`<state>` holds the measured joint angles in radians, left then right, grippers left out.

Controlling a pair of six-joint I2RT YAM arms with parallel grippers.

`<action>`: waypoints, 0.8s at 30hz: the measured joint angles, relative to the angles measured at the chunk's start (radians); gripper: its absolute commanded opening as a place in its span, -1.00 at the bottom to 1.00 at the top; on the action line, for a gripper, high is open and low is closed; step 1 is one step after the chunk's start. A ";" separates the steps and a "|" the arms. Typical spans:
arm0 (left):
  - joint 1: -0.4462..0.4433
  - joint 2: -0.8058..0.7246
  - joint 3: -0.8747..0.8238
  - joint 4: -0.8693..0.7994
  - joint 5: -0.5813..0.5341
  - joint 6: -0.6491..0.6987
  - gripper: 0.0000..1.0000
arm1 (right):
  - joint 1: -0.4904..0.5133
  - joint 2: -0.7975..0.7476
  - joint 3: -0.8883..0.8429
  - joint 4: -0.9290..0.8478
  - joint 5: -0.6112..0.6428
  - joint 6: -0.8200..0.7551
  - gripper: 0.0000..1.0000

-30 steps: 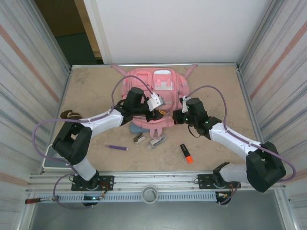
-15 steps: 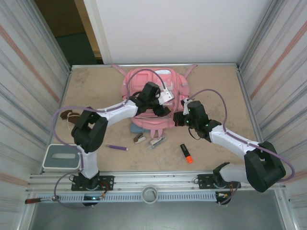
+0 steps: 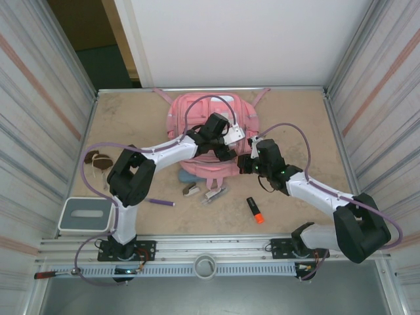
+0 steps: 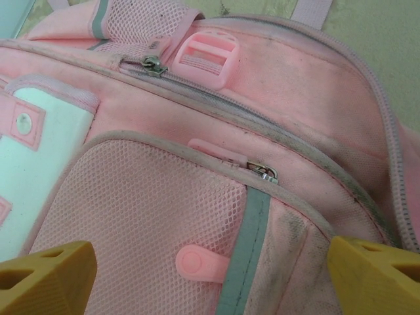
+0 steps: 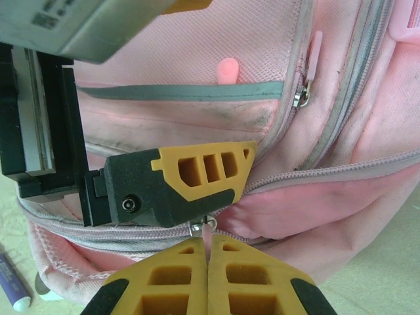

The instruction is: Pack books, pencil case, and school supplies into a backpack

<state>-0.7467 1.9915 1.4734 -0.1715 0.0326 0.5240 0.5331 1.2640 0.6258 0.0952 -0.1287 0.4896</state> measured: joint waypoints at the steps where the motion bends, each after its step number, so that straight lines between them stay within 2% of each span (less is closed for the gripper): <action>1: 0.002 0.000 0.000 0.000 0.007 -0.002 0.84 | -0.003 0.005 -0.002 0.005 0.000 0.000 -1.00; 9: 0.013 0.000 -0.004 0.004 0.021 -0.026 0.81 | -0.029 0.065 -0.015 0.069 -0.054 0.000 -1.00; 11: 0.019 0.000 -0.011 0.011 0.019 -0.036 0.80 | -0.032 0.081 -0.016 0.091 -0.070 0.000 -0.92; 24: 0.051 -0.034 -0.090 0.069 0.025 -0.100 0.78 | -0.038 0.139 -0.024 0.178 -0.123 0.005 -0.79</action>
<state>-0.6952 1.9575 1.3830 -0.1020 0.0578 0.4240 0.4950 1.4033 0.6014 0.2729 -0.2520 0.4946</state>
